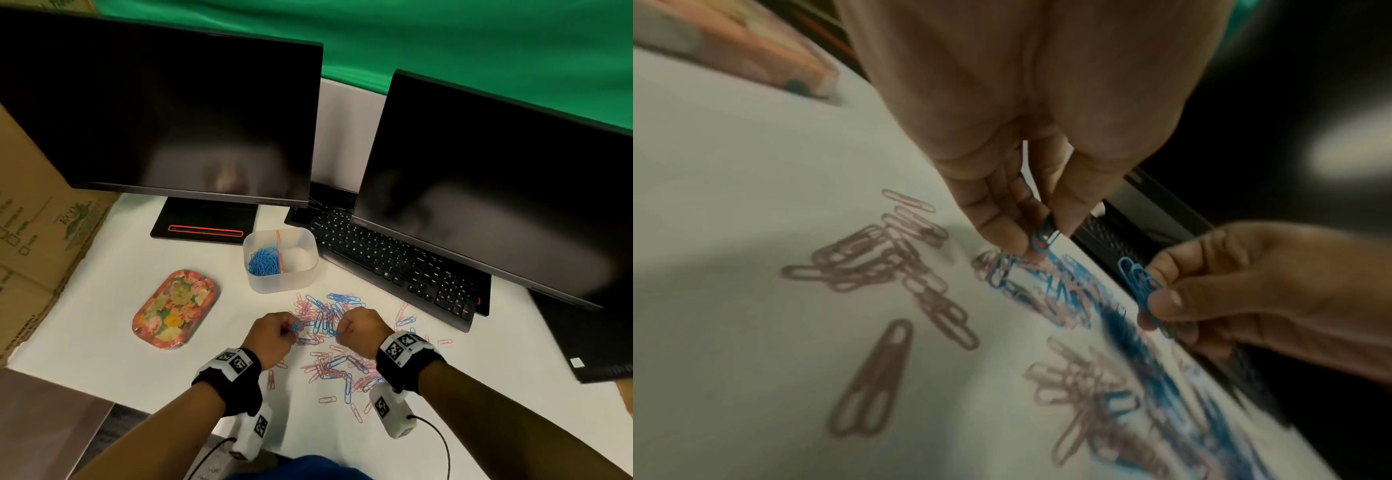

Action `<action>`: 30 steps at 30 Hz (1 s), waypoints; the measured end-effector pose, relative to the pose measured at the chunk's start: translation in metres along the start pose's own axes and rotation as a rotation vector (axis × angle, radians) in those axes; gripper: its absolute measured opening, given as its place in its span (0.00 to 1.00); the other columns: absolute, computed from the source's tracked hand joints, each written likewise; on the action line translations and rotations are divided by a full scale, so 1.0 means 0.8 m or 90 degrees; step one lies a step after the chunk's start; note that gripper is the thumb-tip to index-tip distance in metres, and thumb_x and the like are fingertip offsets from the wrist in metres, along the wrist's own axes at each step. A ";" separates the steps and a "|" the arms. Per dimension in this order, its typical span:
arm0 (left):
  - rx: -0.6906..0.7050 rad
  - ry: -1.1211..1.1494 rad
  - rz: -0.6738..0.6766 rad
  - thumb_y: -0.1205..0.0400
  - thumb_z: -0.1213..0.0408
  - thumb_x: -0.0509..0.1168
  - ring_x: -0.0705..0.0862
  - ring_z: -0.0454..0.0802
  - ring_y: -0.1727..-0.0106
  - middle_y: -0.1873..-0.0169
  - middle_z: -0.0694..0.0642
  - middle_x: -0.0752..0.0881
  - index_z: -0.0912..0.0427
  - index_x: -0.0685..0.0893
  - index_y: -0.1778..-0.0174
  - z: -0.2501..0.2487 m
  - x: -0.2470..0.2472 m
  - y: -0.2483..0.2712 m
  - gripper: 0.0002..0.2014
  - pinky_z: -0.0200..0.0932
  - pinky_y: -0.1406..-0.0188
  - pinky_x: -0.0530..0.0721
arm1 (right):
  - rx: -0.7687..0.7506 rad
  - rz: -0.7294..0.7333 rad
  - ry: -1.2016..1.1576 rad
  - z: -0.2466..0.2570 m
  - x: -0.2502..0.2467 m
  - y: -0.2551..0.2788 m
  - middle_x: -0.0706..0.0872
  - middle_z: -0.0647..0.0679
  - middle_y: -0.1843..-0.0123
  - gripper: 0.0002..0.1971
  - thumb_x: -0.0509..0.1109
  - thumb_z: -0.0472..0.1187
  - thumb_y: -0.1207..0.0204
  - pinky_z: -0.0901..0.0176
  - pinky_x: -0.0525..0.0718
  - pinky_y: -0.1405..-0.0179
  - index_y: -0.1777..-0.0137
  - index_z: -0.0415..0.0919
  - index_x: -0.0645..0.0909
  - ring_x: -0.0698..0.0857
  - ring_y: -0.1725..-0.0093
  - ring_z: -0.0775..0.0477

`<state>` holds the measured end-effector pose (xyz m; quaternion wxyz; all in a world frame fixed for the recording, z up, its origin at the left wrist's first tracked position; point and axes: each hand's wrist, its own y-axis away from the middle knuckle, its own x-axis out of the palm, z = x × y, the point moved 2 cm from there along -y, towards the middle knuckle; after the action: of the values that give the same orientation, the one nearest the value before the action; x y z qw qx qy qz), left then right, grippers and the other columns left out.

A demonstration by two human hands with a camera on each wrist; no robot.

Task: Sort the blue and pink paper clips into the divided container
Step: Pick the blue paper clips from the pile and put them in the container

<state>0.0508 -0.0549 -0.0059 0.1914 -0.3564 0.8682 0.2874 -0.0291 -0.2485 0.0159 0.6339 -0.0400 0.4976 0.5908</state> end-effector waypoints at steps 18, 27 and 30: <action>-0.206 0.870 -0.013 0.18 0.61 0.53 0.86 0.60 0.53 0.51 0.68 0.84 0.69 0.77 0.40 -0.055 -0.050 -0.004 0.17 0.52 0.49 0.87 | -0.144 -0.079 -0.297 0.094 -0.039 0.011 0.91 0.49 0.59 0.06 0.73 0.36 0.28 0.61 0.88 0.55 0.56 0.49 0.85 0.90 0.59 0.52; -0.248 0.817 -0.125 0.15 0.51 0.55 0.83 0.59 0.56 0.50 0.68 0.83 0.66 0.77 0.43 -0.081 -0.135 -0.051 0.20 0.49 0.56 0.84 | -0.034 -0.151 -0.280 -0.013 -0.072 0.023 0.92 0.46 0.62 0.12 0.70 0.35 0.26 0.44 0.90 0.50 0.67 0.51 0.87 0.91 0.60 0.45; -0.269 0.756 -0.161 0.15 0.52 0.57 0.81 0.58 0.59 0.56 0.64 0.82 0.63 0.74 0.40 -0.087 -0.138 -0.061 0.17 0.51 0.50 0.81 | -0.007 -0.169 -0.206 -0.040 -0.070 0.028 0.92 0.49 0.63 0.14 0.69 0.38 0.26 0.44 0.89 0.49 0.71 0.54 0.85 0.91 0.60 0.45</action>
<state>0.1516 -0.0716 0.0885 -0.3643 -0.5844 0.7021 0.1812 -0.0549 -0.3022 0.0498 0.7775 -0.0132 0.3766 0.5034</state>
